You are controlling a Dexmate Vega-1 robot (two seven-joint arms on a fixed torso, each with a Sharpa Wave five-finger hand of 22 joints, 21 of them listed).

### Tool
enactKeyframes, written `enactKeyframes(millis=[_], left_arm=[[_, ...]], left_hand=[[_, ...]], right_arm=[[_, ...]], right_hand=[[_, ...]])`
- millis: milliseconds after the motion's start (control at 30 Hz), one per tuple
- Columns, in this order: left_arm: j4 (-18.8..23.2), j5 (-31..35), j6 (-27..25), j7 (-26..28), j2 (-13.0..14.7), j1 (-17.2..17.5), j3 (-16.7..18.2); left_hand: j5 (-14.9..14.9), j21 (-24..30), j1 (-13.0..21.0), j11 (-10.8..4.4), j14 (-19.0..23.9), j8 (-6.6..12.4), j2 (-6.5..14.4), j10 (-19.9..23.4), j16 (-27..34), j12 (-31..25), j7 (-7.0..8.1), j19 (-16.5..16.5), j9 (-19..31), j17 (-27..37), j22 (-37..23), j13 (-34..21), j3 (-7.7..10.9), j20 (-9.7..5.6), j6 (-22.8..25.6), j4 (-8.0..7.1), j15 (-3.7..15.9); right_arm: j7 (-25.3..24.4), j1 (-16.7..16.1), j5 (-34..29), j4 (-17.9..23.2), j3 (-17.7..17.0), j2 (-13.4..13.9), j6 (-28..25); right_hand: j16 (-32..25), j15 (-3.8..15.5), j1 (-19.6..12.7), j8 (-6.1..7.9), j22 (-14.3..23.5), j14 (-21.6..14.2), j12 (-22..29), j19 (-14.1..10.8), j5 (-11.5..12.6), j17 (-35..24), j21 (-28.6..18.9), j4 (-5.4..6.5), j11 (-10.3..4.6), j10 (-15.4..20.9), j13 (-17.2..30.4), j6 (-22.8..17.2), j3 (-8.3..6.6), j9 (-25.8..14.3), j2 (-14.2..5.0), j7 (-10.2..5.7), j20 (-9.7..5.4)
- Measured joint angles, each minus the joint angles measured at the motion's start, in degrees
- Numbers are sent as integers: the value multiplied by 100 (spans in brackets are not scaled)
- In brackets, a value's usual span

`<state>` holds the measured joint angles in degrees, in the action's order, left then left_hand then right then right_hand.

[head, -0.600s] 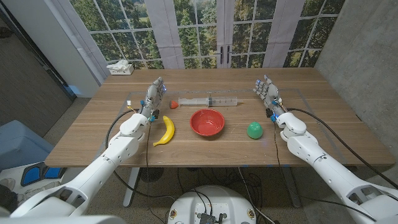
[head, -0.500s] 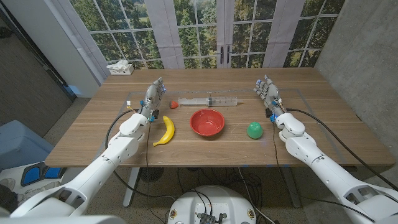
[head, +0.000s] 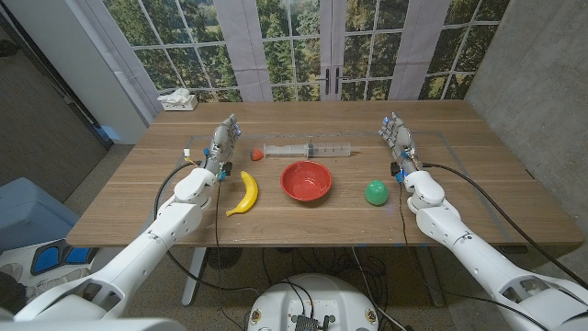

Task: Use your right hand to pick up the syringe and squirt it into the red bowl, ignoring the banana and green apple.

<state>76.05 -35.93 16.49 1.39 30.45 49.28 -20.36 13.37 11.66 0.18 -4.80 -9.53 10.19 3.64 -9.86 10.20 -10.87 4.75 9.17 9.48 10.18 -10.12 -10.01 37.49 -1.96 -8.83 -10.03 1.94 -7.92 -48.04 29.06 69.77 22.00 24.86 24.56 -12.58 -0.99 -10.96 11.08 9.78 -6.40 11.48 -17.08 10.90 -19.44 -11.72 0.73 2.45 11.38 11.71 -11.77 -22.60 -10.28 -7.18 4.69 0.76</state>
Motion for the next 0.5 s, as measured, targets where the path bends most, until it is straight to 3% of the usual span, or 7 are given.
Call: enactKeyframes(millis=[100, 200, 300, 500], left_arm=[[-51, 2, -11, -25, 2, -36, 0], [-119, 2, -13, -83, 1, -82, -3], [-180, 2, -13, -131, -10, -120, -15], [-270, 2, 18, -200, -38, -176, -33]], left_hand=[[16, 22, 30, 0, 0, 22, 30, 0, 24, 0, -37, -53, 0, -6, 0, 0, 17, -8, 100, 18, 0], [21, 21, 30, 0, 0, 22, 30, 0, 40, -39, -35, -63, 0, -6, 0, 0, 18, -1, 98, 18, 0], [21, 21, 30, 0, 0, 22, 30, 0, 40, -39, -35, -83, 0, -6, 0, 0, 18, -20, 98, 18, 0], [20, 21, 30, 0, 0, 22, 30, 0, 40, -39, -4, -83, -1, -6, -1, 1, 18, -20, 128, 18, 0]], right_arm=[[-158, -1, -195, 93, 40, 50, -29], [-309, -5, -393, 177, 74, 103, -97], [-469, -18, -608, 336, 126, 187, -176], [-778, -50, -1031, 652, 203, 354, -384]], right_hand=[[0, 28, -34, 0, 0, -28, 43, -10, -10, 31, 0, -68, 0, 0, 0, -21, -32, 0, -32, 21, 111], [0, 28, -114, 0, 0, -28, 43, -8, -31, 53, 0, -106, -31, 31, 1, -42, -57, 0, 7, -1, 106], [0, 59, -174, 0, -1, -58, 43, 7, -31, 58, 0, -169, -31, 31, 1, -52, -73, 0, -53, -10, -33], [0, 72, -174, 0, -1, -72, 43, 32, -31, 83, 0, -193, -51, 51, 1, -82, -98, 1, -53, -41, -56]])
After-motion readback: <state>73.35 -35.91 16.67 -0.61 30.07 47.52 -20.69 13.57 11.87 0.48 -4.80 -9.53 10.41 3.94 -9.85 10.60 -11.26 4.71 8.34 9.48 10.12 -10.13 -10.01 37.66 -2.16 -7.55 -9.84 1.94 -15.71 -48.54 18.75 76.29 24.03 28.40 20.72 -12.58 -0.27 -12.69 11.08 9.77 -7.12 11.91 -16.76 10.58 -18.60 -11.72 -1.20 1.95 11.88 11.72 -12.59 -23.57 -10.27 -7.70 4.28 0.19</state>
